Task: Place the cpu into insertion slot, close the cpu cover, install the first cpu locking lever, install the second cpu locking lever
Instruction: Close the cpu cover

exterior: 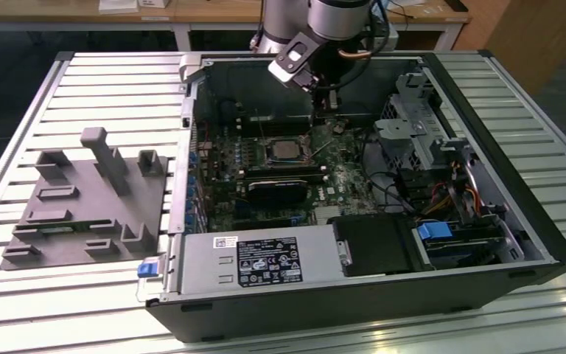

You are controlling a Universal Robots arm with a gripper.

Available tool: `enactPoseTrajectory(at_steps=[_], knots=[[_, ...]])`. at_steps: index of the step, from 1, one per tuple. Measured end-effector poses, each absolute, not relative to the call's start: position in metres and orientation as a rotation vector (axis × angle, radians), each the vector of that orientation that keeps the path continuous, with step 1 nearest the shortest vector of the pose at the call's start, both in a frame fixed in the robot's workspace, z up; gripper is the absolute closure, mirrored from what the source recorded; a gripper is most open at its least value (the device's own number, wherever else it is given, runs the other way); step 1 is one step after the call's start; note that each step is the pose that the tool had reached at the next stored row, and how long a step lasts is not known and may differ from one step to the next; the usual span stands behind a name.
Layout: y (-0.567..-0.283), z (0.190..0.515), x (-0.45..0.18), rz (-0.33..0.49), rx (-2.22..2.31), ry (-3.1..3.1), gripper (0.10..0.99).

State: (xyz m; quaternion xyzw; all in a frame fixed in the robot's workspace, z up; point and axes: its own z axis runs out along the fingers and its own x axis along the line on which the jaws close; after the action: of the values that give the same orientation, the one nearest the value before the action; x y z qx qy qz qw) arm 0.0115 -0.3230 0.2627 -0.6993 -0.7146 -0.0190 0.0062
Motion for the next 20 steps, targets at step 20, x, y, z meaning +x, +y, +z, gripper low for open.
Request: enactPoseTrajectory(at_steps=[20], knots=[[-0.32,0.257,0.054,-0.059,-2.188,-2.236,0.98]])
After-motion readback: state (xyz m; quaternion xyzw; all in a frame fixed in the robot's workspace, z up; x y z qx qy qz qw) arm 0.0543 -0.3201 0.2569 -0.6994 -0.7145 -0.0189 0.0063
